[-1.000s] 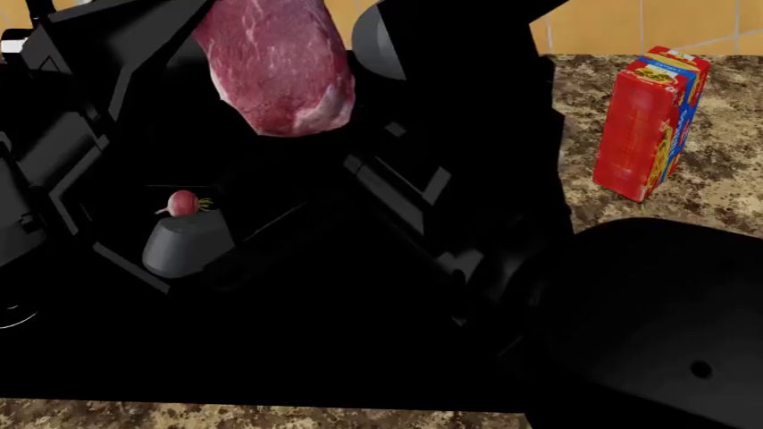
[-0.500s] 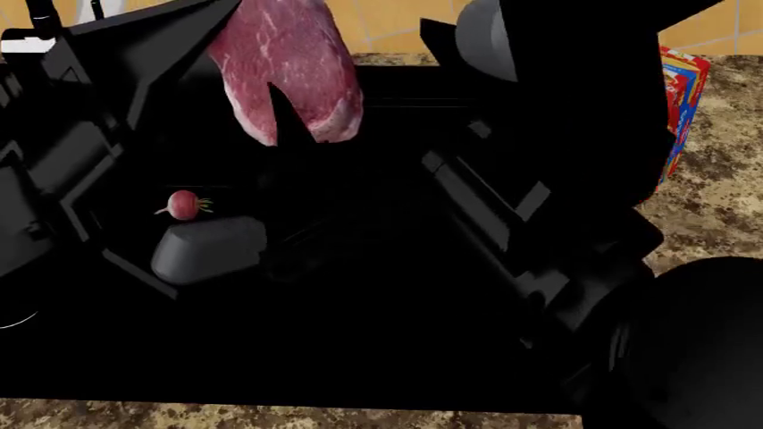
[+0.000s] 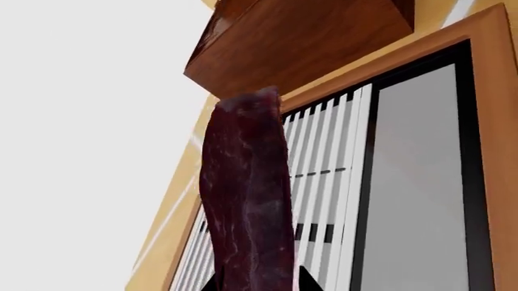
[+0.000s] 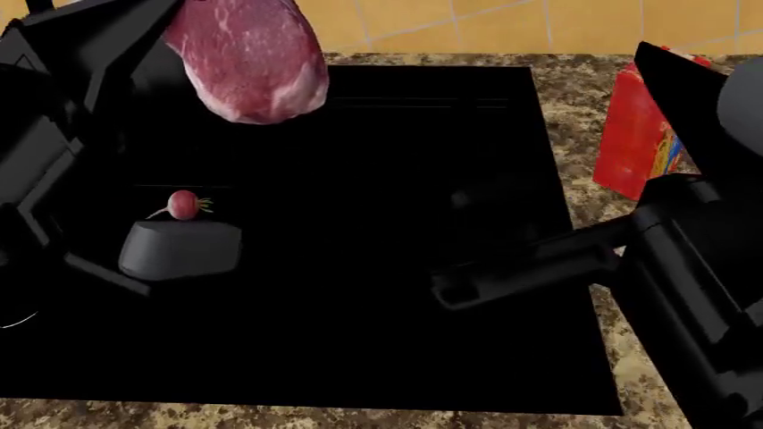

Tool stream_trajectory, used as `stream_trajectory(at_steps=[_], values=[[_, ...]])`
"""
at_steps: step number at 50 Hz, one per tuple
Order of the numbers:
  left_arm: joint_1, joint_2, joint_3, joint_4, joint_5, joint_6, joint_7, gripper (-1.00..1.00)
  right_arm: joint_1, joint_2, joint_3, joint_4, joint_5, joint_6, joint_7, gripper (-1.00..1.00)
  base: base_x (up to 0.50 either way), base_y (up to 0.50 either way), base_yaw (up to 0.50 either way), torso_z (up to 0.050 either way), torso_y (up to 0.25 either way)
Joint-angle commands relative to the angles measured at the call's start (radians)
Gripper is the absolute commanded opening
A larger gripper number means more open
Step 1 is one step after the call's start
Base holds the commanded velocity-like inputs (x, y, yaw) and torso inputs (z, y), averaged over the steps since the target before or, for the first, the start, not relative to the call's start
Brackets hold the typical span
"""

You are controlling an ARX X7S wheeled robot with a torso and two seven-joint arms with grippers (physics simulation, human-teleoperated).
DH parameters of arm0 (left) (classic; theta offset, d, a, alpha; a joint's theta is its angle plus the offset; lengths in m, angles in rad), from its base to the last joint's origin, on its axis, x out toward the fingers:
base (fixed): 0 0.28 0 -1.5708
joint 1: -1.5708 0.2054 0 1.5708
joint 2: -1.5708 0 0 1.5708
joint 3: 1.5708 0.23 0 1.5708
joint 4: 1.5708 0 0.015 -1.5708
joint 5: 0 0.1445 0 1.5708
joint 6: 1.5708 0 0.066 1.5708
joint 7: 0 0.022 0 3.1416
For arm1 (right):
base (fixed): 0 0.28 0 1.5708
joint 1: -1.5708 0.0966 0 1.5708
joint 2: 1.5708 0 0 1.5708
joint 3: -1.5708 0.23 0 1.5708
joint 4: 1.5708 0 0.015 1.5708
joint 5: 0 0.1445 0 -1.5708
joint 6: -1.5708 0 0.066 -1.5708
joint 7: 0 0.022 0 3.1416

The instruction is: Pick the steak from the counter and place it in the sink

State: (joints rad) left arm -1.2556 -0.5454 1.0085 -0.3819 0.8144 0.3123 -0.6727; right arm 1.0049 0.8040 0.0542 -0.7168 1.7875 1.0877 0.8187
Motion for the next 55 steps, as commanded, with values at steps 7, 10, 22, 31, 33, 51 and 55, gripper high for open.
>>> stream_trajectory(at_steps=[7,10,22,31,33,51,55], values=[[0.242,-0.142,-0.17,0.469,-0.372,-0.395,0.442,-1.0,-0.071,0.017,0.02,-0.053,-0.135,0.026,0.006,1.0,0.0,0.0,0.0,0.0,0.001],[0.278,-0.134,-0.21,0.543,-0.46,-0.519,0.512,-1.0,-0.071,0.006,0.001,-0.06,-0.168,0.035,0.014,1.0,0.0,0.0,0.0,0.0,0.0],[0.402,-0.093,-0.434,0.795,-0.79,-0.977,0.592,-1.0,-0.135,-0.008,0.021,-0.075,-0.247,0.01,-0.024,1.0,0.0,0.0,0.0,0.0,0.0],[0.336,-0.05,-0.444,0.831,-0.876,-1.357,0.678,-1.0,-0.182,-0.012,0.043,-0.072,-0.286,-0.013,-0.059,1.0,0.0,0.0,0.0,0.0,0.0],[0.32,-0.031,-0.448,0.81,-0.897,-1.416,0.696,-1.0,-0.184,-0.012,0.045,-0.071,-0.283,-0.016,-0.059,1.0,0.0,0.0,0.0,0.0,0.0],[0.105,0.178,-0.399,0.459,-1.006,-1.701,0.849,-1.0,-0.213,-0.008,0.049,-0.079,-0.305,-0.032,-0.079,1.0,0.0,0.0,0.0,0.0,0.001],[0.084,0.193,-0.372,0.399,-1.003,-1.686,0.858,-1.0,-0.222,-0.005,0.052,-0.084,-0.311,-0.036,-0.084,1.0,0.0,0.0,0.0,0.0,0.0]])
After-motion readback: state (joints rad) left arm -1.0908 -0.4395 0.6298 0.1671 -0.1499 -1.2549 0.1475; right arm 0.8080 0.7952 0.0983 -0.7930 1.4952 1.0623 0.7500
